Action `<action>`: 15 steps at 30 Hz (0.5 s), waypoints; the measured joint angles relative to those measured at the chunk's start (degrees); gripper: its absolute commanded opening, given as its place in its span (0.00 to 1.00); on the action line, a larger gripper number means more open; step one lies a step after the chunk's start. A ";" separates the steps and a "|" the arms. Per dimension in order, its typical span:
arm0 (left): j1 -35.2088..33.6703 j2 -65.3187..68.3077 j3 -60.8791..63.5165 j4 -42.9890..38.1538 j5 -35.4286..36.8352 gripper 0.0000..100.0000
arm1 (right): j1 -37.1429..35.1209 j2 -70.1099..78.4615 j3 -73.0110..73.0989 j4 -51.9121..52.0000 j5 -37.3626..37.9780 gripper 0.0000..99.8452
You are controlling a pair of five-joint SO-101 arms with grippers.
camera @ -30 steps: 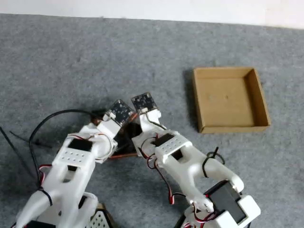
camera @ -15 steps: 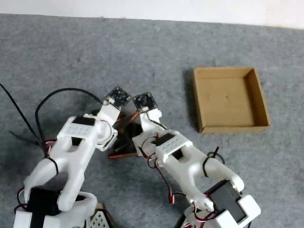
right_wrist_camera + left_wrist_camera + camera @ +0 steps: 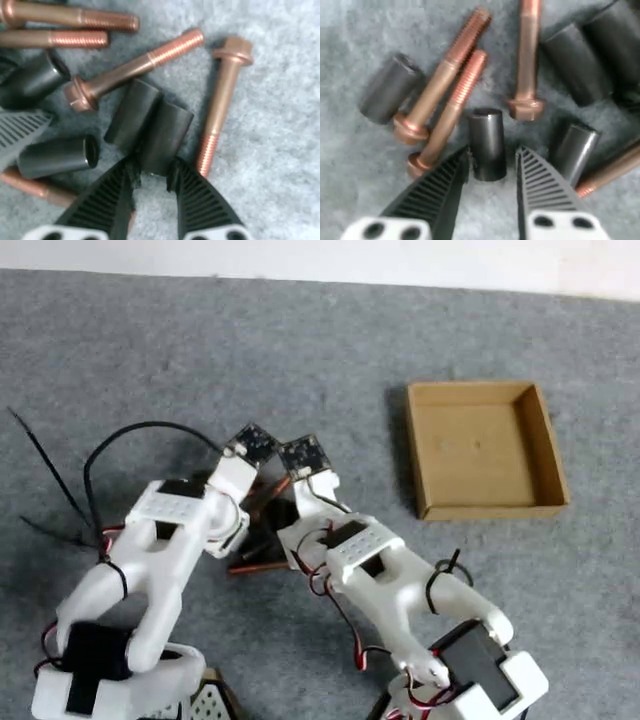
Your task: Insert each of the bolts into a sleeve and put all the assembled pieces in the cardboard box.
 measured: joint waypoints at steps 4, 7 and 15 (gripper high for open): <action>0.00 0.35 -0.26 0.35 0.18 0.15 | 0.00 0.00 0.00 0.00 0.00 0.01; 0.00 0.35 -0.26 0.44 0.18 0.15 | 0.00 0.00 0.00 0.00 0.00 0.01; 0.00 0.35 -0.26 0.44 0.18 0.15 | 0.00 0.00 0.00 0.00 0.00 0.01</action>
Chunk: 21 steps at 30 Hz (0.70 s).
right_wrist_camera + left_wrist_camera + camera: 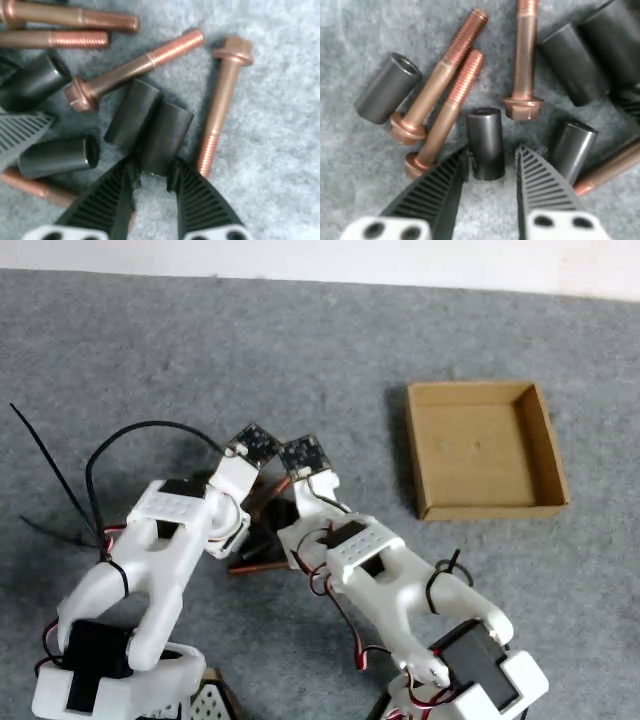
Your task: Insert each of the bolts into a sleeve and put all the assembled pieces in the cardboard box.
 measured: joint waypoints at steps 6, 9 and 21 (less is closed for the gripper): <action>0.00 0.00 0.00 0.00 0.00 0.15 | 0.53 0.00 0.00 -0.09 0.00 0.01; 0.00 0.00 0.00 0.00 0.00 0.15 | 2.90 -0.09 0.09 -0.44 0.00 0.01; 0.00 0.00 0.00 0.00 0.00 0.15 | 9.76 -0.09 -0.09 -0.70 0.00 0.01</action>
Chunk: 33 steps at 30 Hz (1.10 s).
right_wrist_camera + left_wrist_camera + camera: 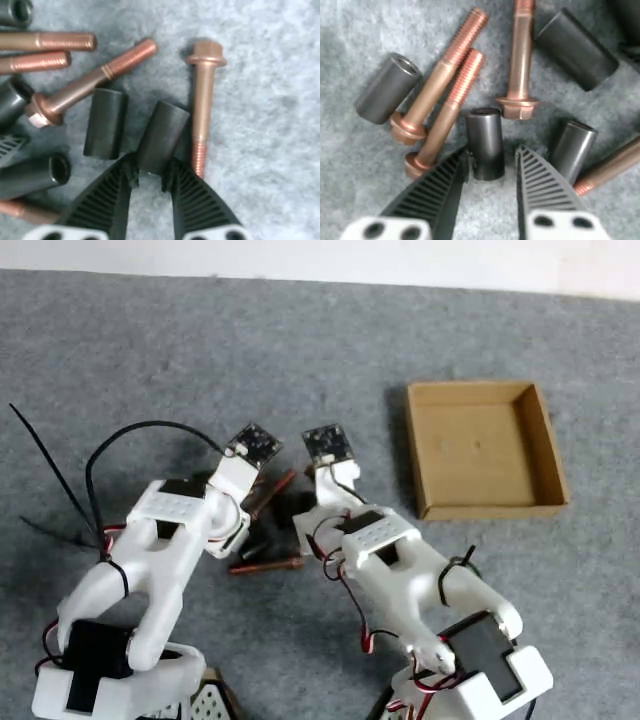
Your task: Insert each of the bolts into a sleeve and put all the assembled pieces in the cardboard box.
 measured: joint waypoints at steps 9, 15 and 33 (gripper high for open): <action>0.00 0.00 0.00 0.00 0.00 0.10 | 0.00 0.00 0.00 0.00 0.00 0.01; 0.26 0.00 0.00 0.26 -0.62 0.01 | 0.00 0.00 0.00 0.00 0.00 0.01; 0.35 -0.18 0.88 0.26 -1.05 0.01 | 0.00 0.00 0.00 -0.09 0.00 0.01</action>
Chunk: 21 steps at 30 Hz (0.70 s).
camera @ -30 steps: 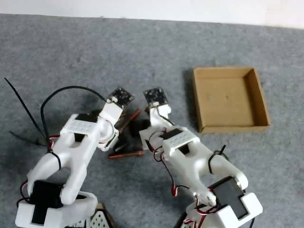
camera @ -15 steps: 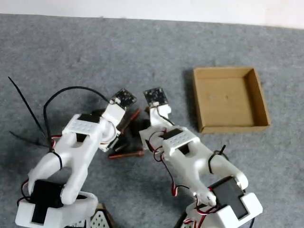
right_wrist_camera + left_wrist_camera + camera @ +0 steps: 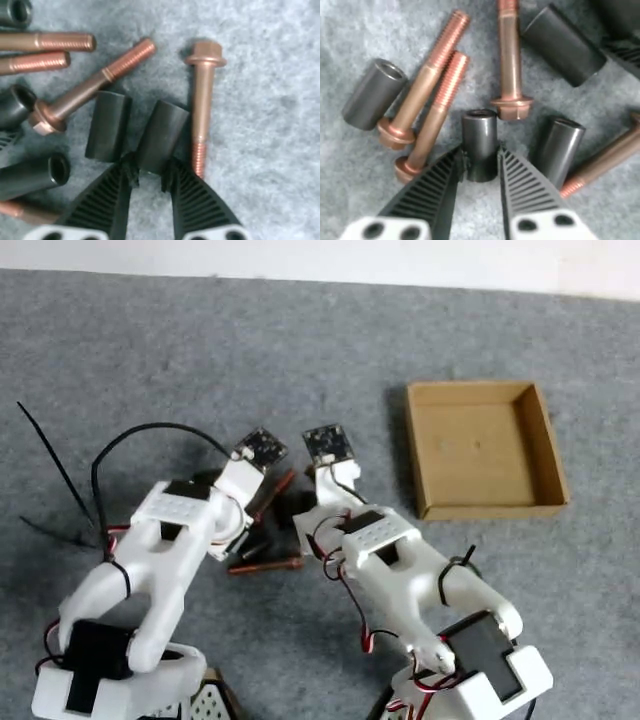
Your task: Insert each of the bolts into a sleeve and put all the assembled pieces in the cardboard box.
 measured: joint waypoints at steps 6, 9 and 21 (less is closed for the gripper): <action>-0.09 -8.79 7.91 -3.43 -0.09 0.01 | 0.00 0.00 0.00 0.00 0.00 0.01; -0.18 -17.41 14.77 -6.15 -0.09 0.01 | 0.00 0.00 0.00 0.00 0.00 0.01; -2.81 -49.23 30.68 -8.62 -0.26 0.01 | 0.00 0.00 0.00 0.00 0.00 0.01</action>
